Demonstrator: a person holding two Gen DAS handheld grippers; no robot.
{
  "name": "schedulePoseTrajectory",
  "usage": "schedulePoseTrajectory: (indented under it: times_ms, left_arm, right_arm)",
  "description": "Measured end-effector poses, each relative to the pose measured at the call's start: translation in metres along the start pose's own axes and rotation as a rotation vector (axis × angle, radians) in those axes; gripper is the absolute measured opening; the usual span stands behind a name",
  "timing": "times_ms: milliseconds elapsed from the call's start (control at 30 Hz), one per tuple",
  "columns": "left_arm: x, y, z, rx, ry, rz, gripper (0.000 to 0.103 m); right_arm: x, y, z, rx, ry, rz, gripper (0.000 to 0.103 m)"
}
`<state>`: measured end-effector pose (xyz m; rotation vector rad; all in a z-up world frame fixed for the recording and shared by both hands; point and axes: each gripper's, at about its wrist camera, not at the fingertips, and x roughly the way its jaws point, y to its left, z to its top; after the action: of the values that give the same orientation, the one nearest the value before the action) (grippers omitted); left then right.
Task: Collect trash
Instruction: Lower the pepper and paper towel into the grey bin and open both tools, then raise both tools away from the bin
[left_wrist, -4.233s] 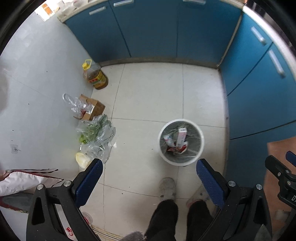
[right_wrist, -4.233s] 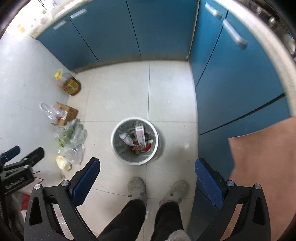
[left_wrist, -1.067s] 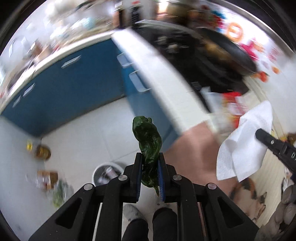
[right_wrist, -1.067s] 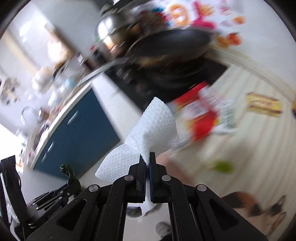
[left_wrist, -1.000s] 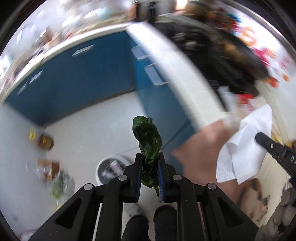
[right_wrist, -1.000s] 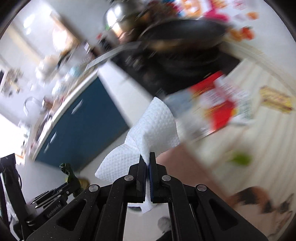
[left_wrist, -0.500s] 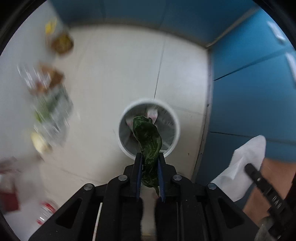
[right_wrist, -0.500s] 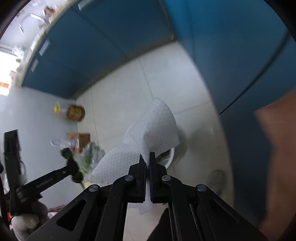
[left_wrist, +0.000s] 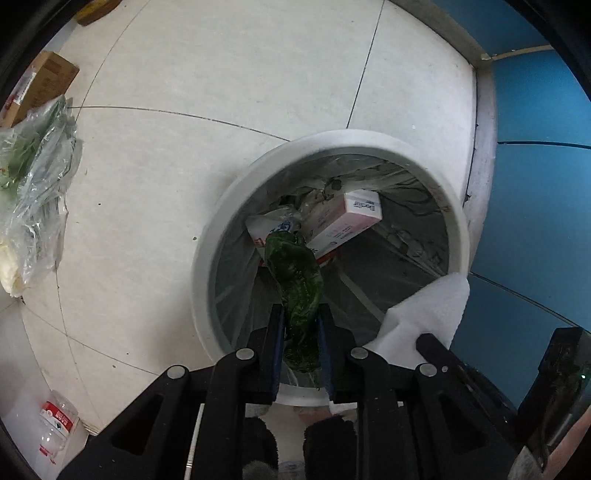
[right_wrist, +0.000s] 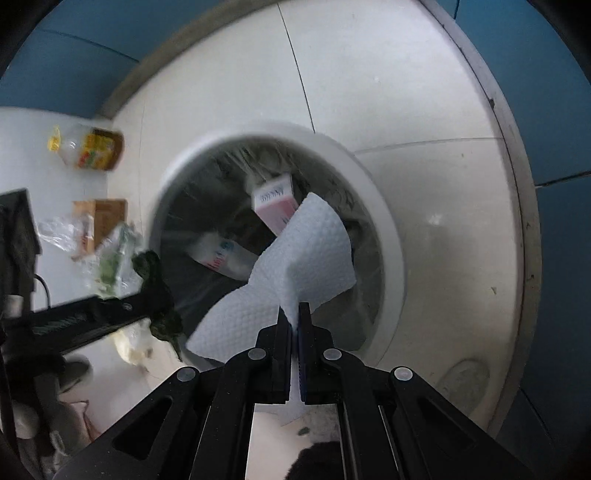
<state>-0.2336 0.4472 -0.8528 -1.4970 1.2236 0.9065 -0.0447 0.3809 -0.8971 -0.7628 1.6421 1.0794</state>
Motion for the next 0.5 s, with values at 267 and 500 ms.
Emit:
schedulePoseTrajectory:
  times_ms: [267,500]
  left_arm:
    - [-0.059,0.002,-0.014,-0.006,-0.082,0.048,0.103]
    - [-0.157,-0.01,-0.051,0.06,-0.226,0.255,0.103]
  right_arm:
    - [-0.046,-0.008,-0.004,0.002,-0.029,0.011,0.066]
    - [-0.145,0.013,-0.02,-0.069,-0.09,-0.099,0.096]
